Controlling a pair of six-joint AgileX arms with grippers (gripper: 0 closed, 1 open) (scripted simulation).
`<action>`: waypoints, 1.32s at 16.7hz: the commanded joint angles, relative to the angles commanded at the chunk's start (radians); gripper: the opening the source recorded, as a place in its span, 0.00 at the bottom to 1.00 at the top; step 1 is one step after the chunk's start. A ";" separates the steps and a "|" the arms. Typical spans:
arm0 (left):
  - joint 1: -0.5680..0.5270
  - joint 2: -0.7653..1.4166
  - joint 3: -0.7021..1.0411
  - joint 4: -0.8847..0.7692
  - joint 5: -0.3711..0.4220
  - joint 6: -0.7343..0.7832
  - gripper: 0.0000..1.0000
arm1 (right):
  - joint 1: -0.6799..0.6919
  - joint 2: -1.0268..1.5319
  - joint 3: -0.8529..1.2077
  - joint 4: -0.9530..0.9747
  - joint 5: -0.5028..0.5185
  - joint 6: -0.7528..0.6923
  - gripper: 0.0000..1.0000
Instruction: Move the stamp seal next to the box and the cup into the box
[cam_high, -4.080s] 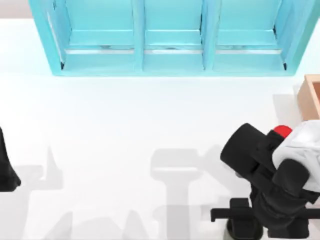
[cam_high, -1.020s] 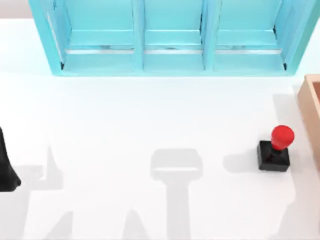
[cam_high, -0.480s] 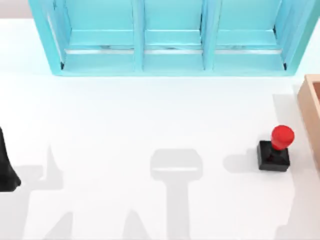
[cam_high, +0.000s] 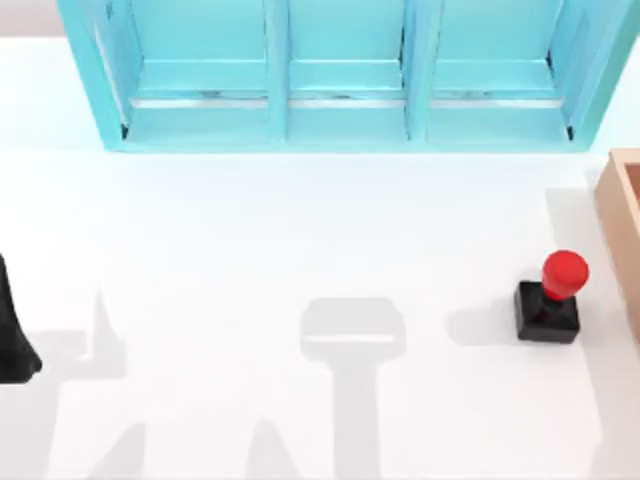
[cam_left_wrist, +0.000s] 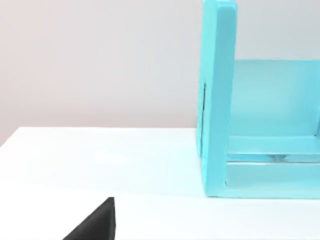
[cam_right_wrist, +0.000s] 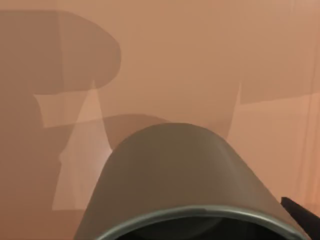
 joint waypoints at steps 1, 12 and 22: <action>0.000 0.000 0.000 0.000 0.000 0.000 1.00 | 0.000 0.000 0.000 0.000 0.000 0.000 0.00; 0.000 0.000 0.000 0.000 0.000 0.000 1.00 | 0.000 0.000 0.000 0.000 0.000 0.000 0.83; 0.000 0.000 0.000 0.000 0.000 0.000 1.00 | 0.000 0.000 0.000 0.000 0.000 0.000 1.00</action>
